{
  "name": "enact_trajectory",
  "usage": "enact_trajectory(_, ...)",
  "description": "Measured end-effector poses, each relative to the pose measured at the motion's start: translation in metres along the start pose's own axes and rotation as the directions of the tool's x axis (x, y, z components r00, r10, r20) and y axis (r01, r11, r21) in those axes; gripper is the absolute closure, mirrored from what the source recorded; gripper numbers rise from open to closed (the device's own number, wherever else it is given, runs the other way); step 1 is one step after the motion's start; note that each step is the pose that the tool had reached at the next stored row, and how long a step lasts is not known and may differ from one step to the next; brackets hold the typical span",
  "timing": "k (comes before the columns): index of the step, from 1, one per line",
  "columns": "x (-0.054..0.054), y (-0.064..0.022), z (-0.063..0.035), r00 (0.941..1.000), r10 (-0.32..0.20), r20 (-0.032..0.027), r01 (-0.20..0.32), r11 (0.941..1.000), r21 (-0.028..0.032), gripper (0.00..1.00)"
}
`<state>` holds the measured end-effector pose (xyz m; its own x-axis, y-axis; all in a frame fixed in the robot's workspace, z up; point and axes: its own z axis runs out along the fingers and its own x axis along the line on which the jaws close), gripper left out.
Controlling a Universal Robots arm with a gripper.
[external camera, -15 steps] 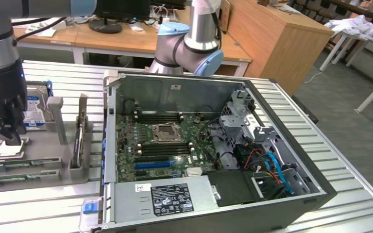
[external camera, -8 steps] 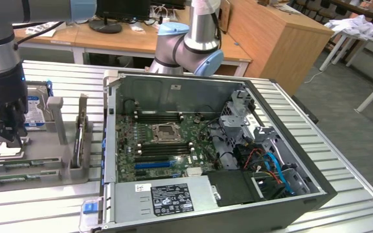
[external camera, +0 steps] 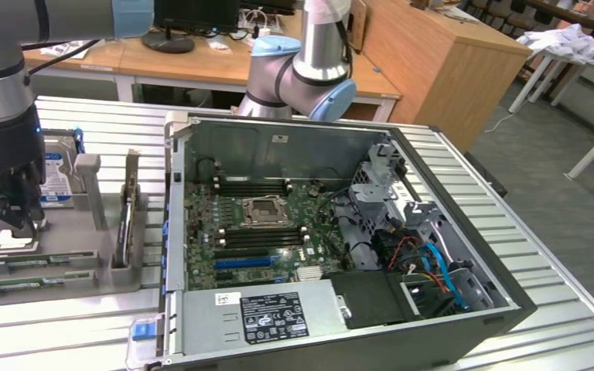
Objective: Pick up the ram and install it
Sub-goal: 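Pick up the ram and move it above insertion slot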
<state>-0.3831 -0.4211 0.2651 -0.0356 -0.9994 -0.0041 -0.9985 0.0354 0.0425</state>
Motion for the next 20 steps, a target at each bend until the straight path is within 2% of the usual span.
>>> enact_trajectory(7,0.0,0.0,0.0007,1.0,0.0,0.0,0.0,1.0,0.0001,0.64)
enact_trajectory(14,0.0,-0.0001,0.001,1.0,-0.005,0.0,0.005,1.0,0.004,0.64)
enact_trajectory(15,0.0,0.0,0.001,1.0,-0.007,0.0,0.007,0.9999,0.0067,0.64)
enact_trajectory(17,0.0,0.0,0.0012,0.9998,-0.021,0.0017,0.02,0.9996,0.0219,0.64)
enact_trajectory(18,0.0,-0.0001,0.0012,0.9997,-0.023,0.0018,0.023,0.9994,0.0244,0.64)
enact_trajectory(20,0.0001,0.0001,0.0012,0.9997,-0.023,0.0018,0.023,0.9994,0.0244,0.64)
